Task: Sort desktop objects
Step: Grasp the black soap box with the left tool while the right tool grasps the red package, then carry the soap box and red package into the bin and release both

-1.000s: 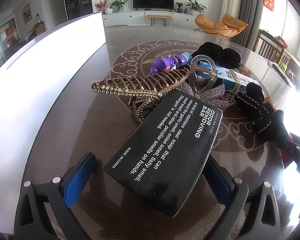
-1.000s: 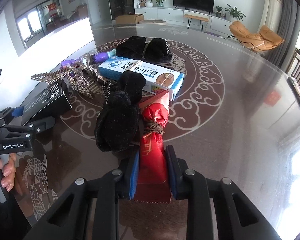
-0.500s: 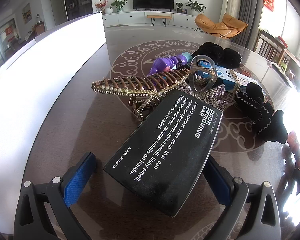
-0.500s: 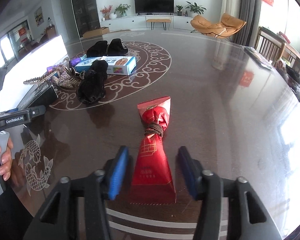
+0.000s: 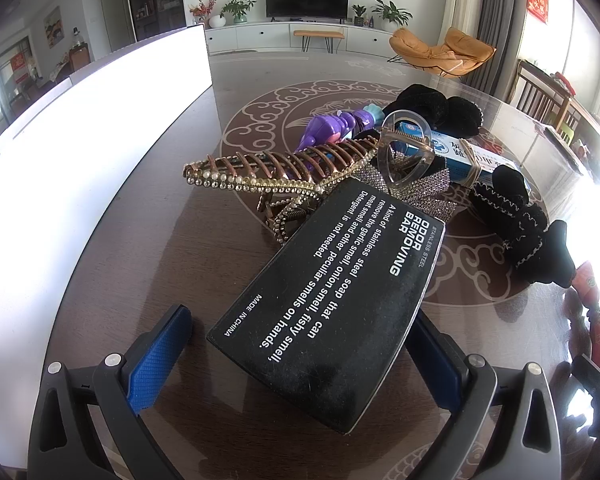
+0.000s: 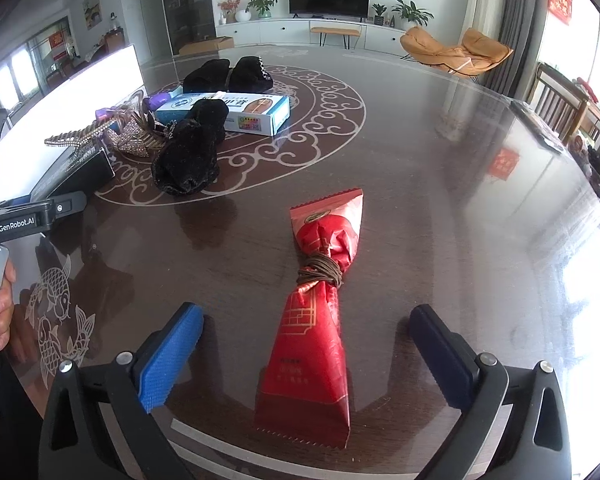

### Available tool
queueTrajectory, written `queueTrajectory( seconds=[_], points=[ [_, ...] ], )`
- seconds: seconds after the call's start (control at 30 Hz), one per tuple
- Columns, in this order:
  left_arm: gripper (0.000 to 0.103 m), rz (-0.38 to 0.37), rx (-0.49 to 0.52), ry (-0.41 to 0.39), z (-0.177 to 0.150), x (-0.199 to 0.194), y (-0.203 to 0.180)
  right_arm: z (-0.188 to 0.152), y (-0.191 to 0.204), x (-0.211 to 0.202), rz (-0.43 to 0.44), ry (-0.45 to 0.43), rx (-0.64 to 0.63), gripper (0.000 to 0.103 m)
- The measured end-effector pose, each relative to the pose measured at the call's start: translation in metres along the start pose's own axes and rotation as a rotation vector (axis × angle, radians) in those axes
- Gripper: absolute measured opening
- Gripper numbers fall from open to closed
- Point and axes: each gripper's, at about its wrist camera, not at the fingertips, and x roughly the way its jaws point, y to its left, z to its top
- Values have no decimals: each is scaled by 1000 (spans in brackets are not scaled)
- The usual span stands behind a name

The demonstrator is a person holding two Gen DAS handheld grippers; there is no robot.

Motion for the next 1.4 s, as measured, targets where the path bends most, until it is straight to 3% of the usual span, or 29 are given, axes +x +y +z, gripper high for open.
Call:
queueTrajectory(
  seconds=[0.17,0.37,0.47,0.6,0.7,0.77,0.83,0.87,0.9,1.0,1.07,1.1,1.23,1.4],
  points=[
    [103,-10,15,2,-2,-3,0,-2,1,0,-4,-11,1,103],
    [103,-108,159,20,-21,-17,16,-2,1,-1,-4,-13,1,103],
    [103,-108,160,30,-24,-20,26,-2,1,-1,-4,-14,2,103],
    [103,-156,190,49,-13,-15,10,-2,1,-1,-2,-11,0,103],
    [103,-76,297,25,-3,-11,-20,6,-6,-2,96,32,-21,102],
    [103,-22,345,4,3,-11,-36,17,-21,-6,181,62,-18,89],
    [98,0,350,-2,6,-11,-43,30,-33,-8,188,112,-36,65],
    [84,2,337,-5,8,-13,-43,35,-37,-7,193,139,-46,62],
    [60,-3,316,-4,9,-14,-41,39,-38,-5,199,163,-52,61],
    [57,-64,231,22,8,-18,-28,42,-29,0,200,216,-96,54],
    [57,-71,225,13,-1,-24,-23,39,-20,3,191,216,-119,29],
    [57,-78,225,9,-5,-28,-19,37,-17,4,176,207,-123,22],
    [57,-119,205,-12,-22,-51,-8,33,-20,-5,159,145,-62,20],
    [57,-194,88,-71,-24,-89,14,35,-21,-48,145,62,-53,20]
  ],
)
